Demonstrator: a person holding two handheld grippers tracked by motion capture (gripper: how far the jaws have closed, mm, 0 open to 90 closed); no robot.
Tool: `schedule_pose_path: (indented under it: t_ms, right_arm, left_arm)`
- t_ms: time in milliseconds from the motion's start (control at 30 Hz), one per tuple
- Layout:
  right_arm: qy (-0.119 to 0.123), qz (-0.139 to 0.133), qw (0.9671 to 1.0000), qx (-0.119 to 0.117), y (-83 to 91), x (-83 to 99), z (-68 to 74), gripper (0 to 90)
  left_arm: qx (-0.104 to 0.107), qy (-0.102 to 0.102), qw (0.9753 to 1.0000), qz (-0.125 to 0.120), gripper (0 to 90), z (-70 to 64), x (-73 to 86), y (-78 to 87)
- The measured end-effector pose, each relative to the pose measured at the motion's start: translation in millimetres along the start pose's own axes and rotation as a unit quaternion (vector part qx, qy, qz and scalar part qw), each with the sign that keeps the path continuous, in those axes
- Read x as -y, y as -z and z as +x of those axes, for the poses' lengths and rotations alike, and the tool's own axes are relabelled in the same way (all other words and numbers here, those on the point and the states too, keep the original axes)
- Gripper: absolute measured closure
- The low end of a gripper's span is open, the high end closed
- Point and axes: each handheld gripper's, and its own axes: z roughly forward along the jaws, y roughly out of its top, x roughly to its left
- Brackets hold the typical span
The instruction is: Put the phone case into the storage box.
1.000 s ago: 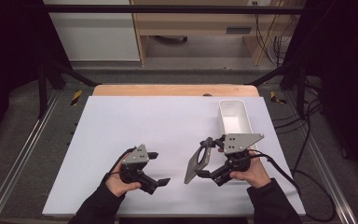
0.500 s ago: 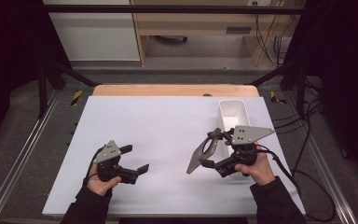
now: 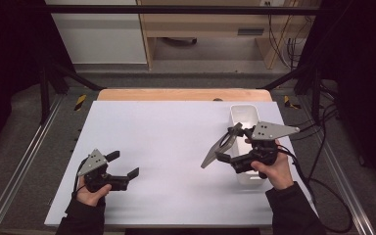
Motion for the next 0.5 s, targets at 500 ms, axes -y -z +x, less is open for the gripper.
schedule_pose_path:
  t_ms: [500]
  right_arm:
    - [-0.018,0.002,0.9977,0.065,1.9,-17.0,-12.2,11.8]
  left_arm:
    - [-0.033,0.004,0.9994,0.006,0.2,14.3,10.4,4.2]
